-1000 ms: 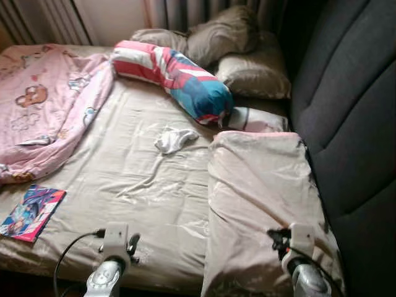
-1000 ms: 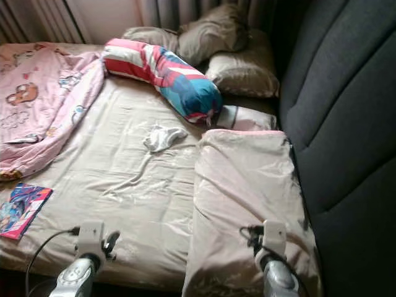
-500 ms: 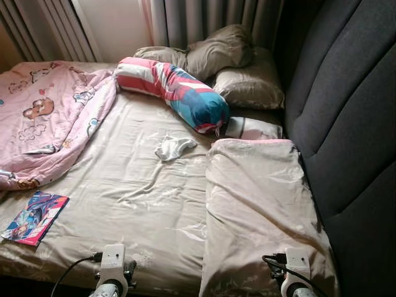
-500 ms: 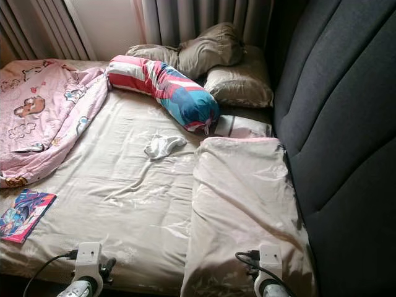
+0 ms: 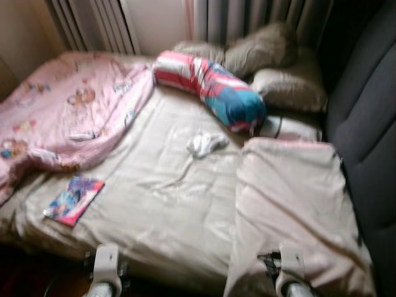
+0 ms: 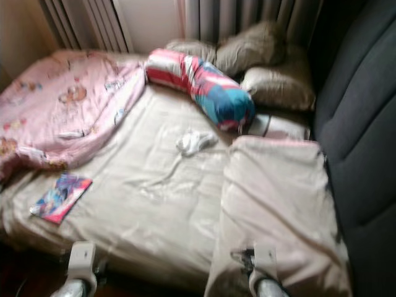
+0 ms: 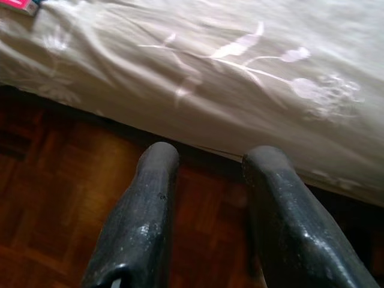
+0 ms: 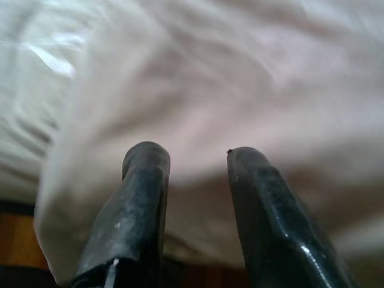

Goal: Clean up the room

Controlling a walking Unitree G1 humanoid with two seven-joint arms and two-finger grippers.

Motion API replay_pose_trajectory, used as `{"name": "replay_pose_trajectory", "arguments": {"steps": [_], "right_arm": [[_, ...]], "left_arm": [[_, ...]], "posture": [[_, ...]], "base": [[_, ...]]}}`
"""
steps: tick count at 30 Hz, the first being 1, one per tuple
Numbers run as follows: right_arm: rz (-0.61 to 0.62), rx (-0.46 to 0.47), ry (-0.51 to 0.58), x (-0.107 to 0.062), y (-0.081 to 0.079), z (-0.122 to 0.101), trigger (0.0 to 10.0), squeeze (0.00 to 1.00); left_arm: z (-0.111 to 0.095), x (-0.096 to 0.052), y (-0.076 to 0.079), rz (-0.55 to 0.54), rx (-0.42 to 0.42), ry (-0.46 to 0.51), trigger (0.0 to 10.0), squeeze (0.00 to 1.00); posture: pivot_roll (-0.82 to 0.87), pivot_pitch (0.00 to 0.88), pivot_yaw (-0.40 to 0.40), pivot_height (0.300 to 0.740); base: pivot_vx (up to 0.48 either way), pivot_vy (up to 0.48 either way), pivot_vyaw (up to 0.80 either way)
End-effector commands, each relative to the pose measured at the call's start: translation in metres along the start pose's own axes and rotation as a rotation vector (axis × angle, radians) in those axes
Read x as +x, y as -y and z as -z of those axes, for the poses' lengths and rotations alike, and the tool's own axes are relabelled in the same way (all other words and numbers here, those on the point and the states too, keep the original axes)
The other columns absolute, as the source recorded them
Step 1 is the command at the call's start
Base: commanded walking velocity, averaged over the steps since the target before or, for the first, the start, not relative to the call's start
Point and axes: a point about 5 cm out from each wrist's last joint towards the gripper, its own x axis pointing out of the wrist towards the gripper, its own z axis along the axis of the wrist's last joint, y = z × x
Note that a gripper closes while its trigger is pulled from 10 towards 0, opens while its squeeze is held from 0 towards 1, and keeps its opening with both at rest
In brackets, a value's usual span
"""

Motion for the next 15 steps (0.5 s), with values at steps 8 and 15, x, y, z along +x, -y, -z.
{"name": "replay_pose_trajectory", "arguments": {"steps": [8,15], "right_arm": [[0.022,0.031,0.018,0.0002,0.0002,-0.002,10.0,0.0],[0.018,0.026,0.007,0.0001,-0.0019,-0.0003,10.0,0.0]], "left_arm": [[0.0044,-0.001,-0.0043,-0.006,0.007,-0.03,10.0,0.0],[0.0044,-0.0006,-0.0039,0.006,0.028,-0.042,10.0,0.0]], "posture": [[-0.07,0.099,0.011,0.74],[-0.07,0.108,0.011,0.74]], "base": [[0.0,0.318,0.0],[0.0,0.319,0.0]]}}
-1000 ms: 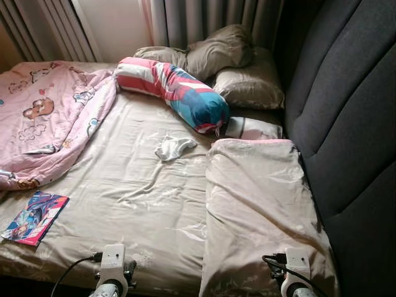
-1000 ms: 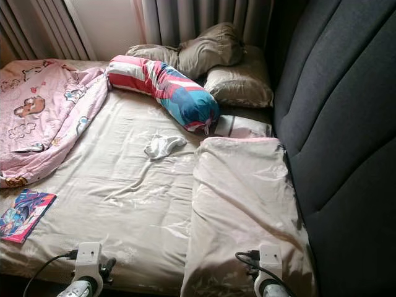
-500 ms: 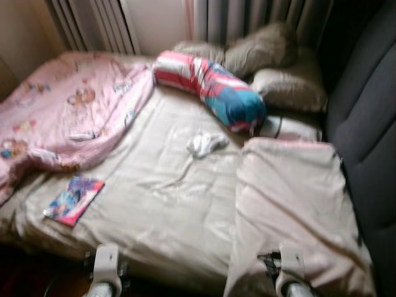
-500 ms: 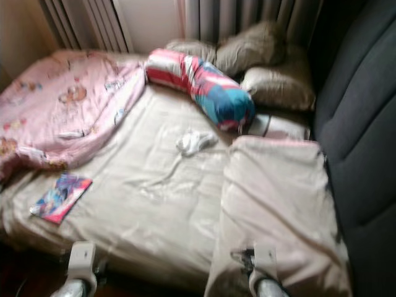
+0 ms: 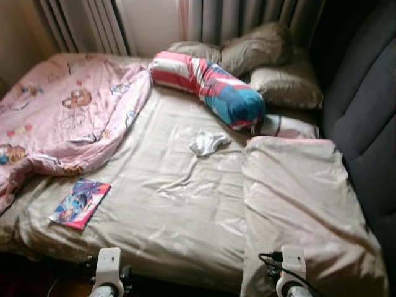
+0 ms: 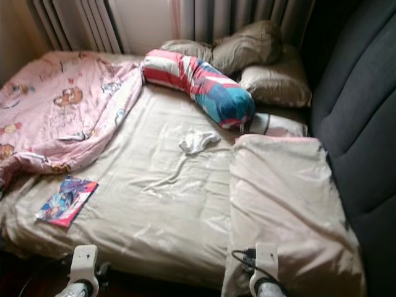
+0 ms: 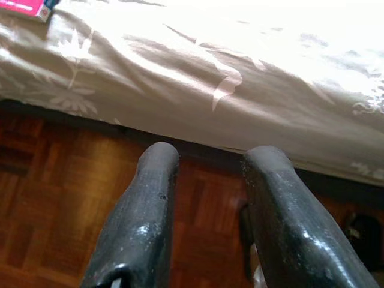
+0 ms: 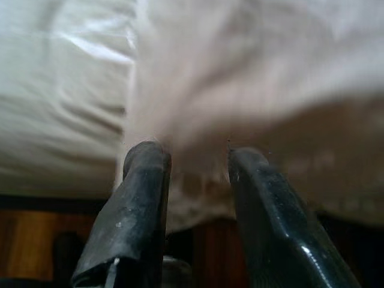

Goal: Clean up the room

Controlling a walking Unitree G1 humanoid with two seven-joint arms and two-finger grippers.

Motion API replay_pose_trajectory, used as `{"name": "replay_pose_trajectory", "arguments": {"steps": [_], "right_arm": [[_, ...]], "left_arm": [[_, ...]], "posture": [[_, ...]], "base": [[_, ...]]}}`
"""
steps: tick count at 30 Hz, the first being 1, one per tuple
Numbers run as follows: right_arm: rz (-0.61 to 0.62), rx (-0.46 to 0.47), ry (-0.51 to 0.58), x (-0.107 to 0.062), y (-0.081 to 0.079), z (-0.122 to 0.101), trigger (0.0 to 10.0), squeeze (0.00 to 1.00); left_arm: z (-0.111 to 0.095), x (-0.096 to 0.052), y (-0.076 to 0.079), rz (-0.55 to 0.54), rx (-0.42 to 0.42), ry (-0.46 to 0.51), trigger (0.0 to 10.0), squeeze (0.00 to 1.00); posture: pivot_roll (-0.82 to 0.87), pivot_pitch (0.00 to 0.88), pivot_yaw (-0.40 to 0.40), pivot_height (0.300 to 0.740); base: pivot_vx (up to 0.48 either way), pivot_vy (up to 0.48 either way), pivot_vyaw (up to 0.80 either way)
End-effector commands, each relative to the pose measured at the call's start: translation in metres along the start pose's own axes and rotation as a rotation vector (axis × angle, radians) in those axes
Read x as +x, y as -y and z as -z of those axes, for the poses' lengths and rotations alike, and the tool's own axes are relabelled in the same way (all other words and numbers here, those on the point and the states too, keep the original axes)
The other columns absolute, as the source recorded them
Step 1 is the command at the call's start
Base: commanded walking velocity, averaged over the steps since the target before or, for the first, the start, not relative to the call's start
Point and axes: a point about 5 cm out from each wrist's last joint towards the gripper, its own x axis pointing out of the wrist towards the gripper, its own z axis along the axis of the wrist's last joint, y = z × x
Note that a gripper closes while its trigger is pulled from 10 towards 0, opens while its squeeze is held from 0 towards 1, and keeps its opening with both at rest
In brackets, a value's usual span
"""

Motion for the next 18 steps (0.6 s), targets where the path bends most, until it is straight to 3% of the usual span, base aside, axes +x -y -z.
{"name": "replay_pose_trajectory", "arguments": {"steps": [1,11,18], "right_arm": [[0.0,0.007,-0.007,0.0,-0.002,0.001,10.0,0.0],[0.02,0.039,-0.074,-0.005,0.0,0.018,10.0,0.0],[0.034,0.056,-0.108,-0.008,0.001,0.027,10.0,0.0]], "left_arm": [[0.008,-0.002,-0.002,0.003,0.021,-0.042,10.0,0.0],[0.014,-0.004,-0.006,0.001,0.042,-0.083,10.0,0.0],[0.019,-0.005,-0.007,0.003,0.055,-0.107,10.0,0.0]], "posture": [[-0.06,0.108,0.011,0.74],[-0.07,0.112,0.026,0.74],[-0.07,0.11,0.032,0.74]], "base": [[0.0,0.319,0.0],[0.0,0.337,0.0],[0.0,0.0,0.0]]}}
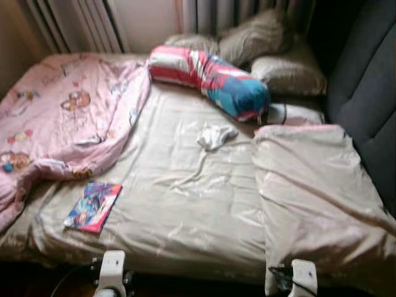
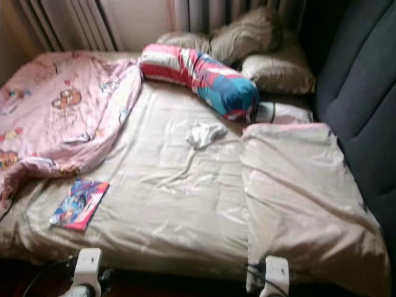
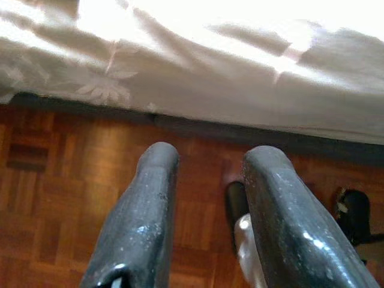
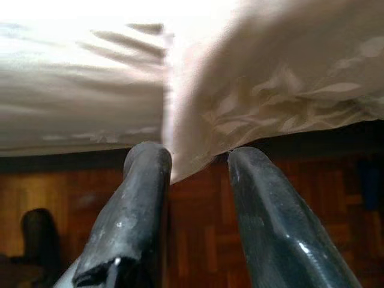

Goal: Clean up the room

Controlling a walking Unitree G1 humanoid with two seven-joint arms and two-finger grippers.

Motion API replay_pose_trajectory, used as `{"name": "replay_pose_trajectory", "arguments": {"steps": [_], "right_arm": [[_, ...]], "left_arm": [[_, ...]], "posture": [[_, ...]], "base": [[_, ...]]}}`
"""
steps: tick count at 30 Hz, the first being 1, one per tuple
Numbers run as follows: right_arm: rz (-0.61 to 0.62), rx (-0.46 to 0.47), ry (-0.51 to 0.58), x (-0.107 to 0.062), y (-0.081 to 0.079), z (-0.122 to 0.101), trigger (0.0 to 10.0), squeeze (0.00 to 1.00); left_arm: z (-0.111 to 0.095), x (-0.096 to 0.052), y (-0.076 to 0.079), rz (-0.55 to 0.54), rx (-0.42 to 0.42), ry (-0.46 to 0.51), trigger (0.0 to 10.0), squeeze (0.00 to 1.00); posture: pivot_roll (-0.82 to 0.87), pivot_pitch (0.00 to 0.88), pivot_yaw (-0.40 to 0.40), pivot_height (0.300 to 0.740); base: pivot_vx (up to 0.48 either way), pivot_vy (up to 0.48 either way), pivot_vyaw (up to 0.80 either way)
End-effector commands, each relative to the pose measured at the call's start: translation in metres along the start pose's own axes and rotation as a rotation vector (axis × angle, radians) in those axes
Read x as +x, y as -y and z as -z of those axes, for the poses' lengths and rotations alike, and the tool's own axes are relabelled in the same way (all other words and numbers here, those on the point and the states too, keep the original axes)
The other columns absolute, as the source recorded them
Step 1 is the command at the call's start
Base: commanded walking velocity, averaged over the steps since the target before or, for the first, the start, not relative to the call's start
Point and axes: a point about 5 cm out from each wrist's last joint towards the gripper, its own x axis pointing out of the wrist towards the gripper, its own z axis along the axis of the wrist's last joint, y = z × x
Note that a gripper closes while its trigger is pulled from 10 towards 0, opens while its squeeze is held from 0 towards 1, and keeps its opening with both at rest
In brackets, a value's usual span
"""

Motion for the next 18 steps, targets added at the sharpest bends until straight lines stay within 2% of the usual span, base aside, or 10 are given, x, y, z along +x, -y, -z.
{"name": "replay_pose_trajectory", "arguments": {"steps": [1,14,18], "right_arm": [[-0.012,0.011,-0.031,-0.002,-0.005,0.008,10.0,0.0],[0.0,0.014,-0.086,-0.006,0.004,0.023,10.0,0.0],[-0.001,0.019,-0.093,-0.007,0.003,0.024,10.0,0.0]], "left_arm": [[0.011,-0.003,-0.004,-0.005,0.021,-0.048,10.0,0.0],[0.012,-0.003,-0.004,0.008,0.031,-0.058,10.0,0.0],[0.014,-0.004,-0.004,0.008,0.031,-0.065,10.0,0.0]], "posture": [[-0.07,0.11,0.032,0.74],[-0.07,0.103,0.039,0.74],[-0.07,0.101,0.039,0.74]], "base": [[0.0,0.349,0.0],[0.0,0.346,0.0],[0.0,0.48,0.0]]}}
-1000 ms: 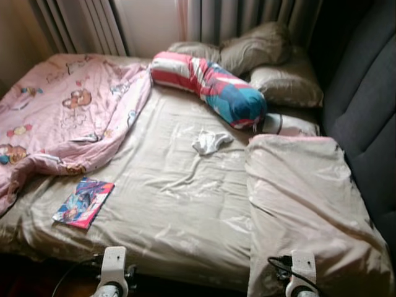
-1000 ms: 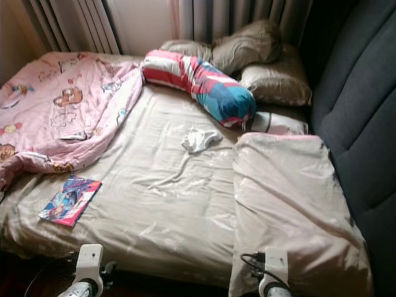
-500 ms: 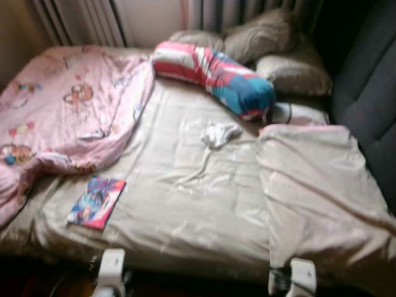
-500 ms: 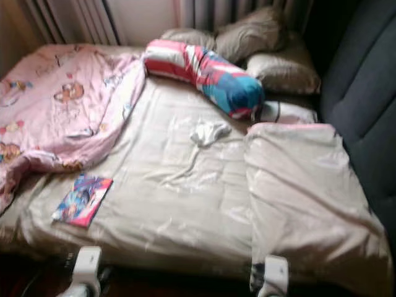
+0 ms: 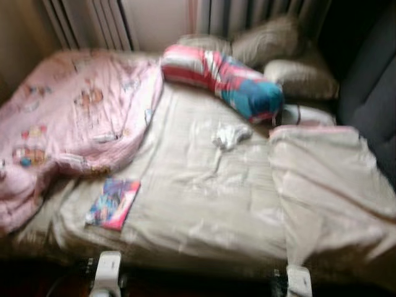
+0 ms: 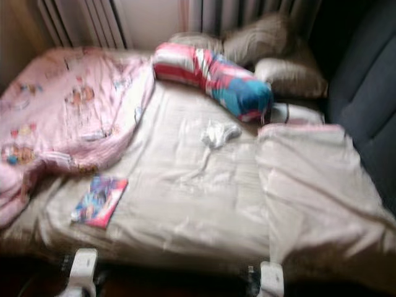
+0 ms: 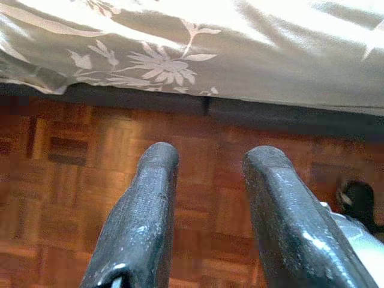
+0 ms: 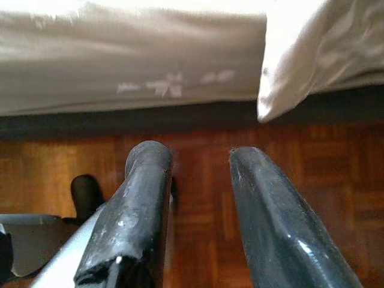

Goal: Clean up the room

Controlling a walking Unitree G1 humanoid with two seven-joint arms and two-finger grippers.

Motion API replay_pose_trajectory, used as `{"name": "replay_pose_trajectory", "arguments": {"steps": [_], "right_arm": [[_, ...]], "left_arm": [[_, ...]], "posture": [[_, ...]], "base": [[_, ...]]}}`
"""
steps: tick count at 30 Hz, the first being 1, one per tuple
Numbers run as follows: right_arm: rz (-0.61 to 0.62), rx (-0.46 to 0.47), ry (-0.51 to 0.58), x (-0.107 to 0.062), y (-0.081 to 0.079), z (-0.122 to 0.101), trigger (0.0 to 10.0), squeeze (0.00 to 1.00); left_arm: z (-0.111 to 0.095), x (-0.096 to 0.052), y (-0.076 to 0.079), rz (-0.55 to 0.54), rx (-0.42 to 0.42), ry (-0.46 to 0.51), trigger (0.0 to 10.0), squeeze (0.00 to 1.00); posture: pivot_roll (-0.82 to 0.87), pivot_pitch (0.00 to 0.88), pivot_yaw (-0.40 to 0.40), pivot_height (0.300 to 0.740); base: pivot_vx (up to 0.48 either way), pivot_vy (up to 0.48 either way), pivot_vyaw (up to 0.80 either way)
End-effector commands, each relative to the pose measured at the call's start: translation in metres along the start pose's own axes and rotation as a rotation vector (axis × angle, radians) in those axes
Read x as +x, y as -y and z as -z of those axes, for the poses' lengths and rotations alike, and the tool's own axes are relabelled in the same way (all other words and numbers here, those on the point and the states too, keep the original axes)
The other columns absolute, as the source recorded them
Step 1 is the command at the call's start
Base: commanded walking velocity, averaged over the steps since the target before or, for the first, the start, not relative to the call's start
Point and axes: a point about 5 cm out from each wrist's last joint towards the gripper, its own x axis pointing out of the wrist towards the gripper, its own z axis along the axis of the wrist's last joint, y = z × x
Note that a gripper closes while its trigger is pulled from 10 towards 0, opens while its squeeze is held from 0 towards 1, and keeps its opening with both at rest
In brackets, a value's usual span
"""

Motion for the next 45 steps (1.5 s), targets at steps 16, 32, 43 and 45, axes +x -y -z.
{"name": "replay_pose_trajectory", "arguments": {"steps": [16,32,43,45], "right_arm": [[0.03,-0.007,-0.053,-0.007,0.023,0.018,10.0,0.0],[0.002,-0.031,-0.078,-0.009,0.004,0.029,10.0,0.0],[0.008,-0.019,-0.051,-0.002,0.006,0.009,10.0,0.0],[0.005,-0.025,-0.05,-0.001,0.001,0.008,10.0,0.0]], "left_arm": [[0.015,-0.003,0.006,0.02,0.002,-0.051,10.0,0.0],[0.017,-0.004,0.007,0.019,-0.004,-0.06,10.0,0.0],[0.017,-0.004,0.01,0.017,-0.008,-0.059,10.0,0.0],[0.018,-0.004,0.01,0.017,-0.008,-0.06,10.0,0.0]], "posture": [[-0.07,0.08,0.036,0.74],[-0.07,0.084,0.031,0.74],[-0.06,0.091,0.029,0.74],[-0.06,0.091,0.029,0.74]], "base": [[0.0,0.48,0.0],[0.0,0.466,0.0],[0.0,0.365,0.0],[0.0,0.364,0.0]]}}
